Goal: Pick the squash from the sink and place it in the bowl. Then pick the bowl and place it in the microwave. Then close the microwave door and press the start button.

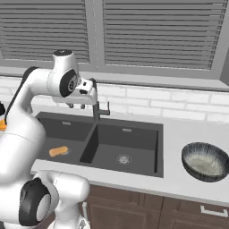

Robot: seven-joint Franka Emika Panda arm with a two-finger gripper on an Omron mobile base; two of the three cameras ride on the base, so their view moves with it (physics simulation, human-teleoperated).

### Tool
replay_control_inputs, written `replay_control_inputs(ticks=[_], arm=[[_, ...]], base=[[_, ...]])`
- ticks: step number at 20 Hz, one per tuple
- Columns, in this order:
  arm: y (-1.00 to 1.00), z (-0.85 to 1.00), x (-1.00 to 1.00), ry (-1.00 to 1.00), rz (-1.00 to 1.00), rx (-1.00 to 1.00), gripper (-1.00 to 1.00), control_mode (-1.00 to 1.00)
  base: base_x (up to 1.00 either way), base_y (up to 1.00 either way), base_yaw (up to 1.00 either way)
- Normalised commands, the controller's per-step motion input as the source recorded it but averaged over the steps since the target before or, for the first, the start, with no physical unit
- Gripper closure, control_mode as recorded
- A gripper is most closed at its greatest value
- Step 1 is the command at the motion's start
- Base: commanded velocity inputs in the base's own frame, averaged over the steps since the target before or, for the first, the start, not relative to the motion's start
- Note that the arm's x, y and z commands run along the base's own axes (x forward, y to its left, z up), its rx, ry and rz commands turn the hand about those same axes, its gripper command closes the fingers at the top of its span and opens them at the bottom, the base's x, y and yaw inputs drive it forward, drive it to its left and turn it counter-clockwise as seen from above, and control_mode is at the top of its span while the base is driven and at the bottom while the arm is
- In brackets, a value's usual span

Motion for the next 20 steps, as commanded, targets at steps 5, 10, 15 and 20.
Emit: replay_control_inputs(ticks=[5,10,15,20], arm=[[0.09,-0.13,-0.26,0.01,0.01,0.01,-1.0,-1.0],[0.6,-0.51,-0.35,0.06,0.06,0.08,-1.0,-1.0],[0.89,-0.38,0.01,0.12,0.0,0.0,-1.0,-1.0],[0.78,-0.37,0.31,0.17,-0.02,0.0,-1.0,-1.0]], base=[[0.0,0.0,0.0],[0.0,0.0,0.0],[0.0,0.0,0.0],[0.0,0.0,0.0]])
